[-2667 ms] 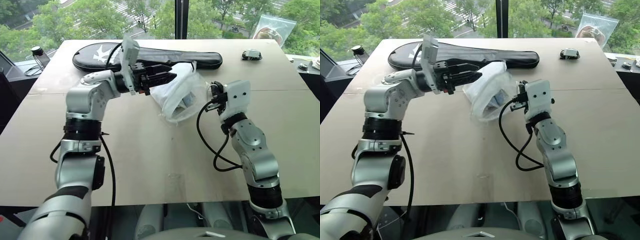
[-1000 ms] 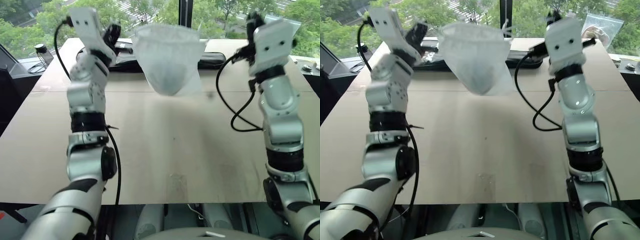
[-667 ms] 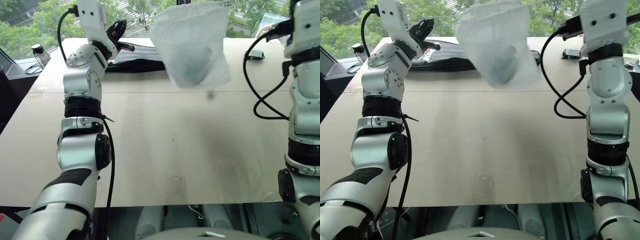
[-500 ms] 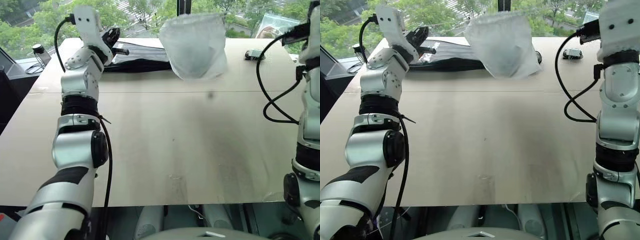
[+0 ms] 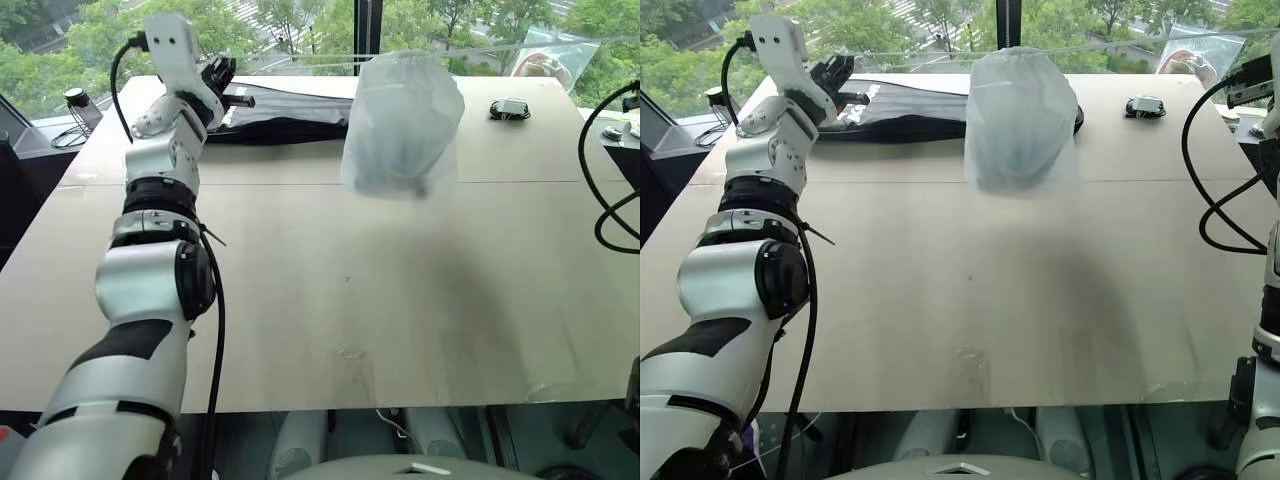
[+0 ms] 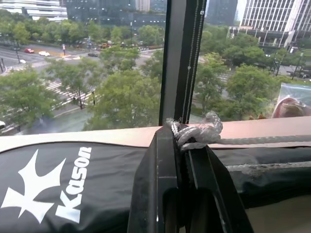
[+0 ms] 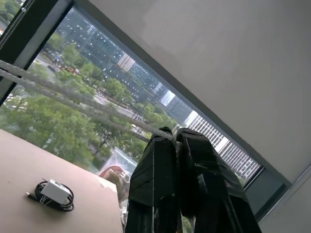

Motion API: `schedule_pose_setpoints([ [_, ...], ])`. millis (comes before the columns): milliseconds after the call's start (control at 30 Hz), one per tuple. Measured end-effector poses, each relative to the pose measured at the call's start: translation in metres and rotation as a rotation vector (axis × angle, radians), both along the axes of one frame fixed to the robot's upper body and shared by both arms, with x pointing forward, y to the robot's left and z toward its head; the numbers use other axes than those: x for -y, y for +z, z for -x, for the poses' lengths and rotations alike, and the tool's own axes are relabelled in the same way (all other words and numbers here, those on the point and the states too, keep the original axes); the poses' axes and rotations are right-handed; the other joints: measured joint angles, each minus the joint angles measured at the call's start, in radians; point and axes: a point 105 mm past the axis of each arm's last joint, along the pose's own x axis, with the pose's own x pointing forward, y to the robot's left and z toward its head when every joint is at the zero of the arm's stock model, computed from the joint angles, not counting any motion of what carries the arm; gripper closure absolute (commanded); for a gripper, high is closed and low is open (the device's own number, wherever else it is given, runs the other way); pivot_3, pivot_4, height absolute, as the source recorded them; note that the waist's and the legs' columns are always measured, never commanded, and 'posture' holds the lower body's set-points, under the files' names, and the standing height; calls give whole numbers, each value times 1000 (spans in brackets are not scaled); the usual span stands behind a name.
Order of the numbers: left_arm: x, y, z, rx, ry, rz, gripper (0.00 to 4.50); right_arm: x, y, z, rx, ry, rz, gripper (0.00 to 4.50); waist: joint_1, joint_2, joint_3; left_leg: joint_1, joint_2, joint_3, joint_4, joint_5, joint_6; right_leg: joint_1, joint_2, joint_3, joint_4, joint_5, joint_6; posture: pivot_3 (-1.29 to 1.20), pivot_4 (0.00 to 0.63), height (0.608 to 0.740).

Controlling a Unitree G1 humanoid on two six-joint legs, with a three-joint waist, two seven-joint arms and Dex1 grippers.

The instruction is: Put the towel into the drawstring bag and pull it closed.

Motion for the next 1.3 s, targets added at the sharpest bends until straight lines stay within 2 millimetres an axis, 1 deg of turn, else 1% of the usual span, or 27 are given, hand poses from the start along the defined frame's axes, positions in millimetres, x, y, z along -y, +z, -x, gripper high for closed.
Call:
schedule_pose_setpoints([
  [67, 4, 7, 3, 34, -43, 7, 4427, -1, 6, 4, 17, 61, -47, 4500, 0, 0, 0, 0, 0, 0, 0, 0, 0, 0, 0, 0, 0, 0, 0, 0, 150, 740],
  [100, 9, 14, 7, 68, -108, 29, 4427, -6, 8, 10, 27, 154, -115, 4500, 0, 0, 0, -1, 1, 1, -1, 0, 0, 0, 0, -1, -1, 0, 0, 0, 150, 740],
  [133, 14, 21, 12, 107, -173, 36, 4427, -14, 7, 16, 20, 240, -146, 4500, 0, 0, 0, -2, 2, 0, 0, 0, 0, 0, 0, -2, -1, 0, 0, 0, 150, 740],
  [167, 21, 27, 21, 151, -244, 12, 4427, -27, 0, 24, -22, 334, -153, 4500, 0, 0, 0, -2, 3, 1, -1, 0, 0, 1, 0, -3, -2, 0, 0, 0, 150, 740],
  [200, 26, 28, 31, 187, -316, -21, 4427, -44, -16, 32, -102, 428, -142, 4500, -1, 1, -1, -1, 4, 1, -1, 0, 0, 2, 1, -3, -3, 0, 0, 0, 150, 740],
  [233, 29, 19, 41, 191, -378, -53, 4427, -63, -44, 42, -226, 517, -125, 4500, 0, 1, -1, -1, 6, 1, -1, 0, 0, 3, 0, -2, -4, 0, 0, 0, 150, 740],
  [267, 29, 5, 45, 166, -403, -71, 4427, -72, -66, 46, -321, 566, -139, 4500, -1, 2, -2, 0, 6, 2, -1, 0, 0, 4, 0, -1, -5, 0, 0, 0, 150, 740],
  [300, 30, -13, 52, 133, -432, -106, 4427, -81, -89, 52, -411, 606, -160, 4500, -3, 3, -2, 1, 7, 3, -2, -1, 1, 4, 0, 1, -6, 0, 0, 0, 150, 740],
  [333, 33, -42, 61, 70, -471, -146, 4427, -92, -116, 61, -515, 646, -199, 4500, -4, 3, -2, 2, 8, 2, -2, -1, 1, 3, 0, 4, -5, 0, 0, 0, 150, 740],
  [367, 39, -85, 72, -39, -518, -156, 4427, -107, -146, 72, -627, 686, -247, 4500, -5, 4, -2, 1, 8, 2, -1, -1, 2, 2, 0, 5, -4, 0, 0, 0, 150, 740],
  [400, 46, -113, 79, -116, -554, -139, 4427, -116, -160, 76, -674, 703, -268, 4500, -4, 3, -1, 1, 8, 2, 0, -2, 3, 1, 0, 5, -3, 0, 0, 0, 150, 740],
  [467, 55, -134, 92, -173, -603, -131, 4427, -124, -173, 81, -706, 692, -254, 4500, 1, 2, -1, 0, 8, 1, 3, -2, 3, 2, 1, 3, -3, 0, 1, 0, 150, 740],
  [500, 61, -143, 101, -192, -635, -124, 3894, -125, -186, 84, -739, 673, -247, 3793, 3, 1, -1, 2, 8, 2, 4, -2, 3, 4, 1, 2, -3, 0, 1, 0, 150, 740],
  [533, 65, -151, 113, -218, -672, -120, 3574, -124, -206, 86, -790, 634, -264, 3435, 10, 1, -1, 2, 8, 2, 5, -2, 3, 6, 1, 0, -3, 0, 1, 0, 150, 740],
  [567, 66, -154, 119, -228, -688, -125, 3283, -122, -214, 87, -809, 617, -277, 3174, 15, 1, -1, 3, 8, 2, 6, -2, 3, 6, 1, -1, -3, 1, 1, 0, 150, 740],
  [600, 67, -154, 124, -234, -703, -131, 2922, -120, -218, 88, -814, 609, -282, 2813, 18, 1, -1, 3, 8, 2, 6, -2, 4, 6, 2, -1, -3, 2, 2, 0, 150, 740],
  [633, 67, -156, 133, -247, -727, -142, 2463, -117, -223, 92, -823, 597, -275, 2303, 21, 2, -2, 4, 10, 3, 7, -1, 4, 7, 3, 0, -3, 1, 2, 0, 150, 740],
  [667, 66, -158, 137, -256, -733, -148, 2037, -115, -226, 95, -835, 594, -272, 1893, 24, 2, -2, 5, 11, 3, 7, -2, 3, 8, 3, 0, -3, 0, 0, 0, 150, 740],
  [700, 63, -164, 146, -286, -744, -158, 1588, -110, -232, 102, -853, 585, -270, 1453, 25, 2, -2, 6, 11, 4, 7, -2, 3, 9, 4, 0, -3, 0, 0, 0, 150, 740],
  [733, 59, -171, 151, -323, -743, -152, 1064, -104, -238, 108, -879, 571, -282, 913, 26, 3, -2, 7, 12, 4, 7, -2, 3, 9, 4, 0, -3, 0, 0, 0, 150, 740],
  [800, 53, -179, 159, -364, -740, -142, 273, -96, -242, 115, -892, 554, -289, 54, 27, 3, -2, 6, 12, 4, 7, -2, 3, 9, 4, 0, -3, 0, 0, 0, 150, 740],
  [833, 51, -181, 165, -378, -740, -144, 127, -92, -242, 120, -895, 548, -289, 12, 26, 3, -2, 6, 12, 5, 7, -2, 3, 9, 4, 0, -3, -1, 0, 0, 150, 740],
  [967, 32, -194, 192, -461, -708, -178, 127, -78, -243, 141, -894, 509, -320, 12, 26, 3, -3, 7, 14, 4, 5, -2, 3, 9, 4, 1, -5, -1, 0, 0, 150, 740],
  [1067, 26, -206, 209, -512, -681, -171, 127, -72, -236, 144, -844, 486, -328, 12, 27, 3, -3, 7, 14, 3, 5, -2, 3, 9, 1, 3, -7, -1, 0, 0, 150, 740],
  [1167, 26, -210, 215, -532, -665, -168, 127, -70, -231, 141, -816, 475, -314, 12, 31, 2, -3, 7, 14, 2, 6, -2, 3, 9, -1, 2, -7, -1, 0, 0, 150, 740],
  [1300, 28, -209, 214, -515, -640, -160, 127, -68, -226, 134, -784, 472, -288, 12, 33, 3, -4, 6, 14, 3, 6, -2, 3, 9, -1, 1, -7, -1, 0, 0, 150, 740],
])
